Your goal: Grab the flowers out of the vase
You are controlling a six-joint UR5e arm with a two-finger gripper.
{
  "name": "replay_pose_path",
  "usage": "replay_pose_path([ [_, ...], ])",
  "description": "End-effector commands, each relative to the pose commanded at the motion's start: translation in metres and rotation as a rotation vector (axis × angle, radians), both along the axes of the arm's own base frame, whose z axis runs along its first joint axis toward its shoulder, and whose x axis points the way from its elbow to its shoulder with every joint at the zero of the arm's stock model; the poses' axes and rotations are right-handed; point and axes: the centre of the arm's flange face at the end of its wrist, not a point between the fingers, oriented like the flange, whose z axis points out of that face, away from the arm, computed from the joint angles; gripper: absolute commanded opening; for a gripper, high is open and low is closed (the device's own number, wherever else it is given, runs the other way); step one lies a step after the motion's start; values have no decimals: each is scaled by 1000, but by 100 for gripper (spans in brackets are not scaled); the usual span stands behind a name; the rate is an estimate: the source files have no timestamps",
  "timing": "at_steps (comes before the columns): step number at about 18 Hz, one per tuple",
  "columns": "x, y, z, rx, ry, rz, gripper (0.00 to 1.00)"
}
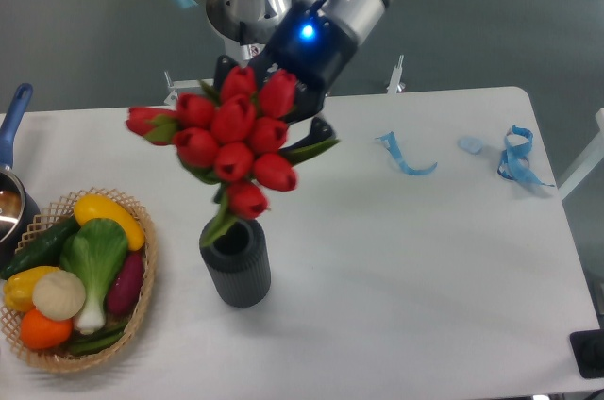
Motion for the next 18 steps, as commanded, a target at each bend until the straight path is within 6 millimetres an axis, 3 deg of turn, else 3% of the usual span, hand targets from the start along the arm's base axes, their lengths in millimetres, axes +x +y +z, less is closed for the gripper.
replay_pose_path([
  [2, -19, -11, -7, -5, 13, 28, 40],
  [6, -76, -41, -37, -19, 69, 71, 40],
  [8, -92, -53, -49, -23, 103, 74, 40],
  [18, -111, -74, -67, -34, 103, 102, 40],
])
